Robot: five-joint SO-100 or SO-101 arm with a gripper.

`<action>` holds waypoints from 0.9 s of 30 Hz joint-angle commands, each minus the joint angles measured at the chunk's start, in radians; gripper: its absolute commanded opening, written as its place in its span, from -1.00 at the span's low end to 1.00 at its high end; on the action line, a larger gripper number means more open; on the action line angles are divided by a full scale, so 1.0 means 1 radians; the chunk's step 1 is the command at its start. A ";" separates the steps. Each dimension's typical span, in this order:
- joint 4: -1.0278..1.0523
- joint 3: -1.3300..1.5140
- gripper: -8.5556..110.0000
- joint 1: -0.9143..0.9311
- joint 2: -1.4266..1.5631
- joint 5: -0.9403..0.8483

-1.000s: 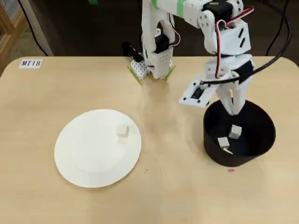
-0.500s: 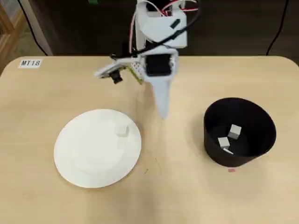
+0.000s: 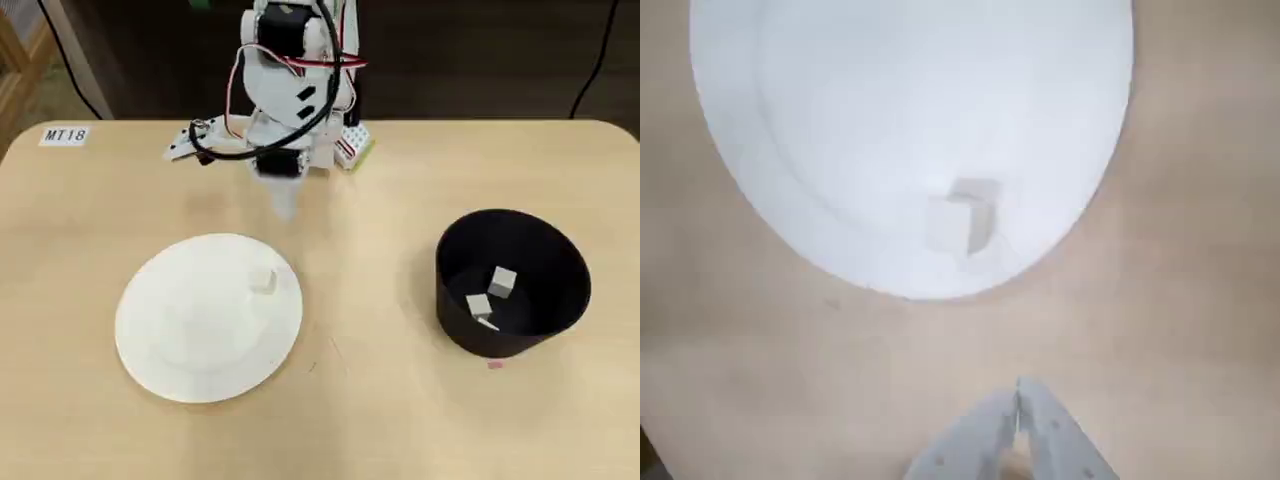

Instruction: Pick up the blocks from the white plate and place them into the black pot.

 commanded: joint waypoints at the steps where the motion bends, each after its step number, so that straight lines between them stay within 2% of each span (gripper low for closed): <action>1: -0.060 0.061 -0.90 0.020 0.080 -0.012; 9: -0.179 0.150 -0.89 0.031 0.069 -0.015; 14: -0.233 0.201 -0.45 0.031 0.072 -0.083; 17: -0.255 0.222 -0.31 0.044 0.066 -0.103; 27: -0.311 0.229 -0.27 0.043 -0.110 -0.144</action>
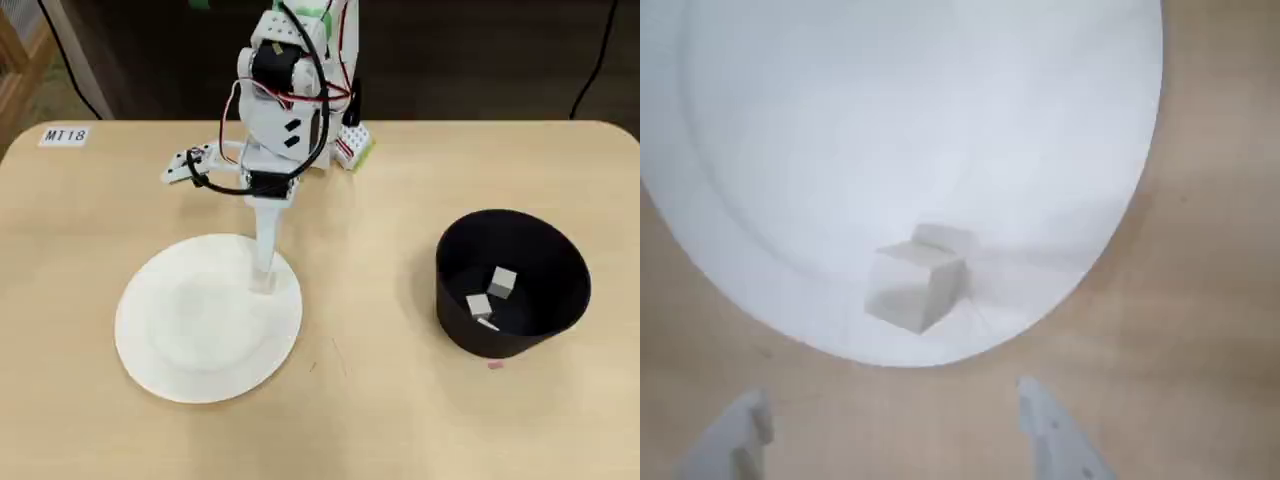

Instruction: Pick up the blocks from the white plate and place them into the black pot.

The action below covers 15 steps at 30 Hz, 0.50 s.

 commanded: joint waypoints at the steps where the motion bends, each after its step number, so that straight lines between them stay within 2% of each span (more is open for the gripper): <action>1: -0.026 -0.012 -0.27 -0.003 -0.040 -0.012; 15: -0.043 -0.179 -0.32 0.025 -0.256 -0.028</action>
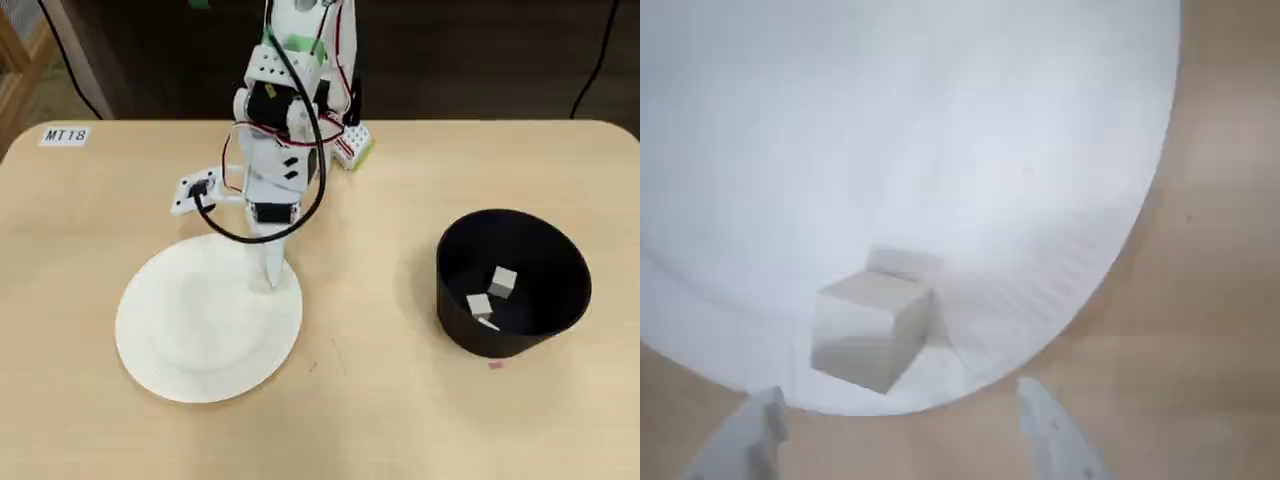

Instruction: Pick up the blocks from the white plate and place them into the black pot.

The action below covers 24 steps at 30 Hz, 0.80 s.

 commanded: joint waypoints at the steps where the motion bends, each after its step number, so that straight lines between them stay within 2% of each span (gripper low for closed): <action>1: 0.000 -0.101 -0.32 0.015 -0.035 -0.011; 24: 0.003 -0.249 -0.45 0.018 -0.230 0.005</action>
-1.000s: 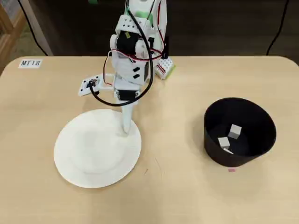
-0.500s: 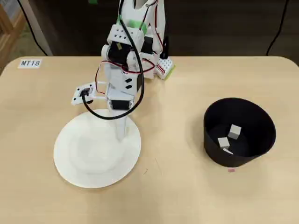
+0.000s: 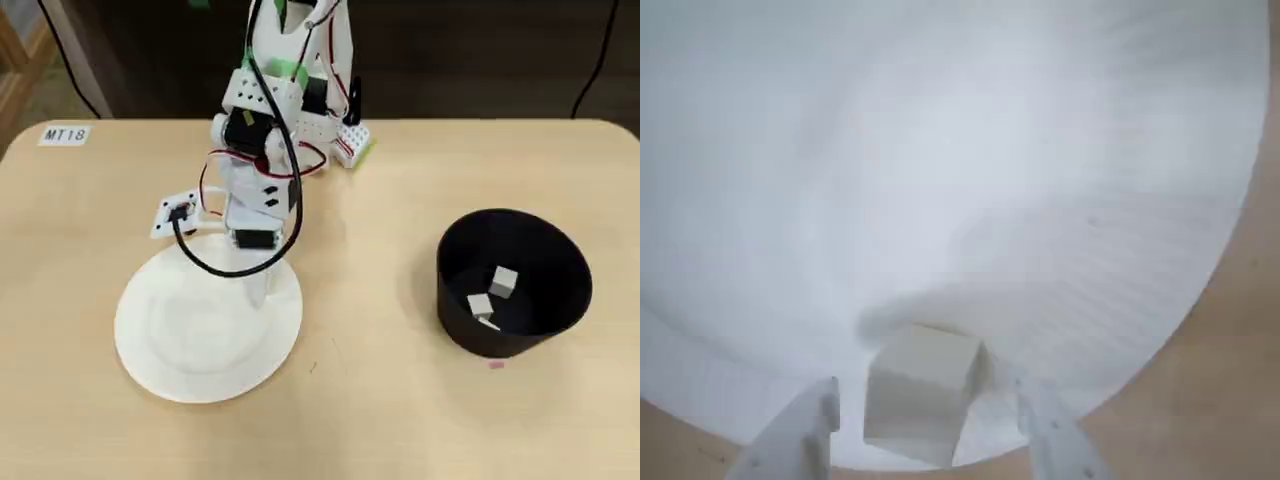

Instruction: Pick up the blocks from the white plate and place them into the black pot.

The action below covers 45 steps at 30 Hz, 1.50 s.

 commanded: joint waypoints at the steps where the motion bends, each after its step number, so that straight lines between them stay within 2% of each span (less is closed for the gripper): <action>1: -0.017 -0.057 -0.47 0.002 -0.003 0.008; 4: -0.032 -0.069 -0.61 0.002 -0.009 0.011; 8: -0.040 -0.106 -0.90 0.002 -0.026 0.026; 16: -0.067 -0.118 -0.90 -0.014 0.038 0.011; 19: -0.160 -0.072 -0.90 -0.037 0.189 0.005; 22: -0.341 0.041 -0.90 -0.091 0.434 0.023; 25: -0.448 0.109 -0.90 -0.183 0.632 0.084; 37: -0.448 0.115 -0.90 -0.810 0.848 0.402; 41: -0.456 0.152 -0.90 -0.943 0.854 0.436; 45: -0.492 0.252 -0.90 -0.999 0.853 0.442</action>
